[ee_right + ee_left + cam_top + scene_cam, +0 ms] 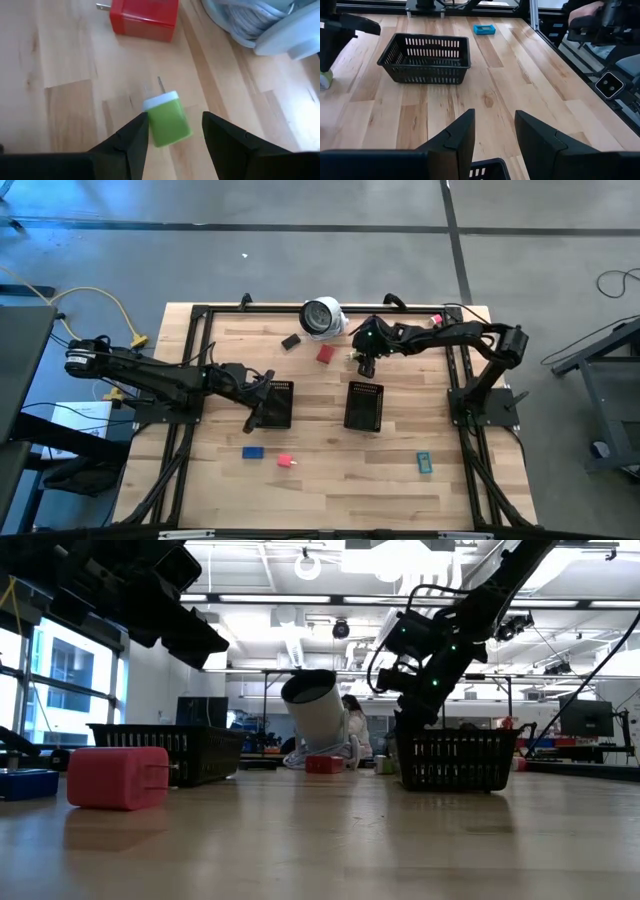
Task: Pick & Place Office items
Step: Put the green charger adapter into the left black bin
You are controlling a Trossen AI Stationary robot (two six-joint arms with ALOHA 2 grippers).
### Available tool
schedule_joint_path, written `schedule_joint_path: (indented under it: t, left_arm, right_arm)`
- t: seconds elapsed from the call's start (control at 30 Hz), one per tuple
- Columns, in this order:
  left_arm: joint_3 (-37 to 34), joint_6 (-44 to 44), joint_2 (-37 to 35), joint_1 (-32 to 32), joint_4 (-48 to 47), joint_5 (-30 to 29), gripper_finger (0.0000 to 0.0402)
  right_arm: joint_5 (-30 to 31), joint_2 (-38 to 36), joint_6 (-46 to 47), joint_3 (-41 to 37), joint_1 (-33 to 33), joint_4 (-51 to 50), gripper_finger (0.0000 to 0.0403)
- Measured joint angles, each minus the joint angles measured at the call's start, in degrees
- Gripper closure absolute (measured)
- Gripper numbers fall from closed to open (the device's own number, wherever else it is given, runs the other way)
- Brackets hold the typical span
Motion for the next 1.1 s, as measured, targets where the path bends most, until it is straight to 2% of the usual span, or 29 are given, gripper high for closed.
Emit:
schedule_joint_path:
  t: [0.27, 0.67, 0.9, 1.1]
  left_arm:
    - [0.0, 0.0, 0.0, 0.0, 0.0, 0.0, 0.0267]
    - [0.0, -0.3, 0.0, 0.0, -0.2, 0.0, 0.0267]
    - [0.0, -0.3, 0.0, 0.0, -0.1, -0.1, 0.0267]
    - [0.0, -0.4, 0.0, 0.0, -0.3, -0.1, 0.0267]
  right_arm:
    - [-0.7, 0.1, 0.0, 0.0, 0.0, 0.0, 0.0229]
    - [-2.3, 5.2, 0.7, 0.0, -0.3, 1.8, 0.0230]
    - [-3.1, 5.3, 1.3, 0.0, -0.9, 2.6, 0.0286]
    - [-4.6, 5.4, 3.3, 0.0, -2.1, 3.1, 0.0286]
